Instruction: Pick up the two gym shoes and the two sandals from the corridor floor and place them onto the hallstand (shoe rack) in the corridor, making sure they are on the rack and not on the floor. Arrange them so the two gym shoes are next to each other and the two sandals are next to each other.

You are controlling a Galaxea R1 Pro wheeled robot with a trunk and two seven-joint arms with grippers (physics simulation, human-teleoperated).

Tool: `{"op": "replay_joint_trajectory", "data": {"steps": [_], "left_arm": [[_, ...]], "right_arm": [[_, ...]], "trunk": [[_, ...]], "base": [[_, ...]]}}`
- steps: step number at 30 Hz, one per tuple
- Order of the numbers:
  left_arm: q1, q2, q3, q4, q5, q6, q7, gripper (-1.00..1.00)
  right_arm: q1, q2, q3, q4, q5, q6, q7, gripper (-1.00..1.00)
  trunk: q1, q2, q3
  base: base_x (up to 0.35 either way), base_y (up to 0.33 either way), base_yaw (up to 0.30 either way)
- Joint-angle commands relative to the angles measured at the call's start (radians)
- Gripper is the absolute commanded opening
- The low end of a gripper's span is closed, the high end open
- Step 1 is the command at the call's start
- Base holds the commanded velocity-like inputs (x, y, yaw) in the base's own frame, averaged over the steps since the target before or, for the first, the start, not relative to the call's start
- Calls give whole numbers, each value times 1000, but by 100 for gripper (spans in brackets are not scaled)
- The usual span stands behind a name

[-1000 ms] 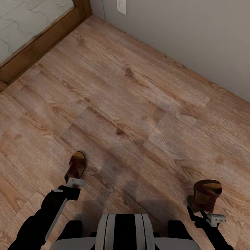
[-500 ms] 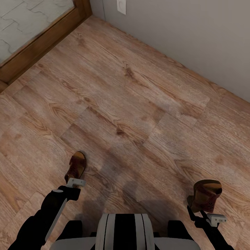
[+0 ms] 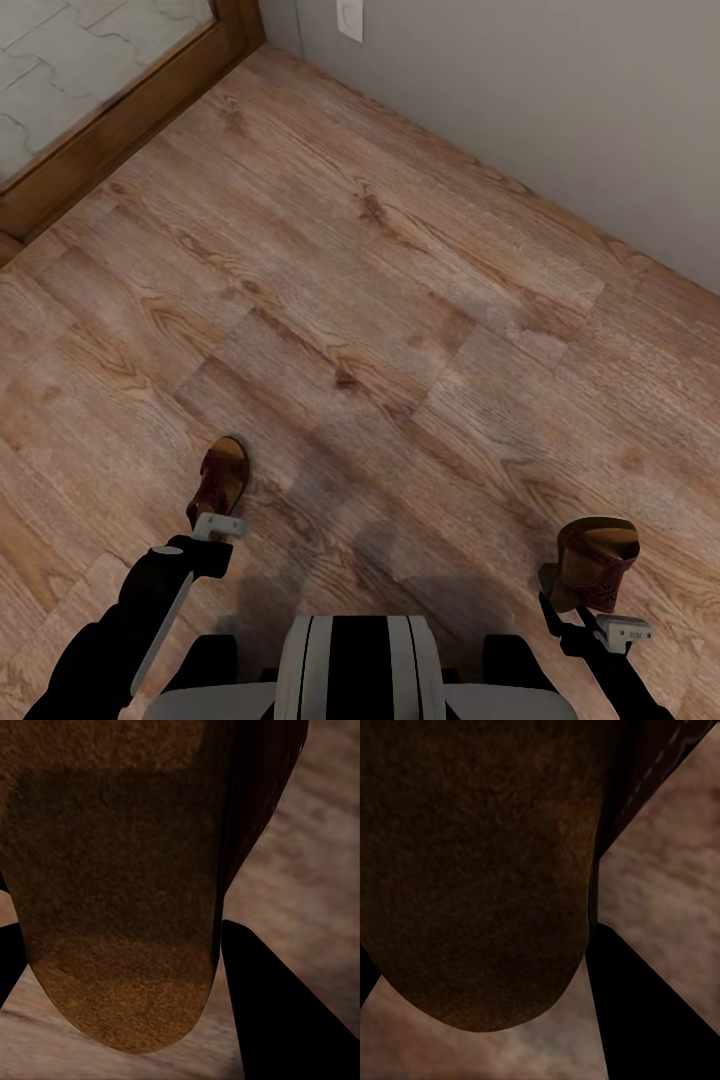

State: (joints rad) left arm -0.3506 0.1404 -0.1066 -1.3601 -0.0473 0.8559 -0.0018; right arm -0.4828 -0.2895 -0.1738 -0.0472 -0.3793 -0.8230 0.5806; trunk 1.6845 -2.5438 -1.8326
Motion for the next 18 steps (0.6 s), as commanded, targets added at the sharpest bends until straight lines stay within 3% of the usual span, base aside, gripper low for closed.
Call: {"op": "replay_joint_trajectory", "data": {"steps": [1, 5, 18], "left_arm": [[0, 0, 0, 0, -3, 0, -3, -100], [-1, -1, -1, 1, -3, 0, -3, -100], [-1, -1, -2, 1, -2, 0, -4, -100]], "right_arm": [[0, 0, 7, 1, 2, 2, -1, -100], [0, 0, 7, 1, 2, 2, -1, -100], [0, 1, 7, 1, 2, 2, -1, -100]], "trunk": [[0, 0, 0], [-1, 0, 9], [-7, 4, 78]], "base": [[0, 0, 0], [0, 0, 0], [0, 0, 0]]}}
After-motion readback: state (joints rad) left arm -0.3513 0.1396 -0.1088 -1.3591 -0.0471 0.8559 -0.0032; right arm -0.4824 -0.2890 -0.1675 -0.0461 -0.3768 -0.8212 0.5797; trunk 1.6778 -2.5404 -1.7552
